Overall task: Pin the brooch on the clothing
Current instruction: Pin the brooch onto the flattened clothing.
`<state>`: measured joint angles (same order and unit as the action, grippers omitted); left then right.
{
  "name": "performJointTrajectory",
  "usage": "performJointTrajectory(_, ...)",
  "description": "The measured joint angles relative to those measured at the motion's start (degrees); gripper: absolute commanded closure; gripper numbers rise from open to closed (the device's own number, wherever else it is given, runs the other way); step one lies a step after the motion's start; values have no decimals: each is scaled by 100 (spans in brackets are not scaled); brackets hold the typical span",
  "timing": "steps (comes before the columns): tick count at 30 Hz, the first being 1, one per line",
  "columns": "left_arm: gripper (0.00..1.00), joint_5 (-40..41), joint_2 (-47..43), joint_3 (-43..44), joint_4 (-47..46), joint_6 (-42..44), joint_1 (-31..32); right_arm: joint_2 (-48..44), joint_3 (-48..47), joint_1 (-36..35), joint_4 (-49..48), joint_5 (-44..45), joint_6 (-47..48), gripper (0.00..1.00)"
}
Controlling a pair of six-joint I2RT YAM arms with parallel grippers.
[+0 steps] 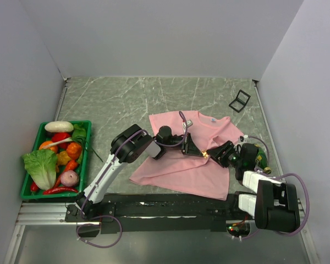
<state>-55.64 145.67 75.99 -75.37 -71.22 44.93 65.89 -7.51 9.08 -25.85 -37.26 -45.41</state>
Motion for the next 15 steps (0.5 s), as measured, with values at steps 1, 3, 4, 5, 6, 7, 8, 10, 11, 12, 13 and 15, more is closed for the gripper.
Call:
performJointTrajectory(1,99,-2,0,0,2,0,0,-37,0,-17,31,24,11,47)
performJointTrajectory(3,99,0,0,0,2,-2,0,-87,0,-33,72,46,26,47)
performJointTrajectory(4,99,0,0,2,2,-9,0,-111,0,-33,92,55,28,47)
performJointTrajectory(5,99,0,0,2,4,-15,0,-131,0,-35,109,63,28,47)
performJointTrajectory(6,99,0,0,4,7,-20,-2,-144,2,-37,116,68,31,47)
performJointTrajectory(7,99,0,0,11,11,-42,-4,-153,2,-46,118,76,28,47)
performJointTrajectory(8,99,0,0,17,20,-50,-13,-160,2,-48,120,85,28,47)
performJointTrajectory(10,99,0,0,22,20,-72,-24,-166,2,-52,118,87,24,47)
performJointTrajectory(11,99,0,0,22,22,-96,-26,-166,4,-57,118,96,24,47)
performJointTrajectory(12,99,-2,0,22,26,-109,-28,-168,7,-63,116,109,22,47)
performJointTrajectory(13,99,-2,0,22,33,-129,-28,-168,11,-72,114,127,22,47)
performJointTrajectory(15,99,-2,0,22,66,-149,-28,-168,17,-90,107,153,15,47)
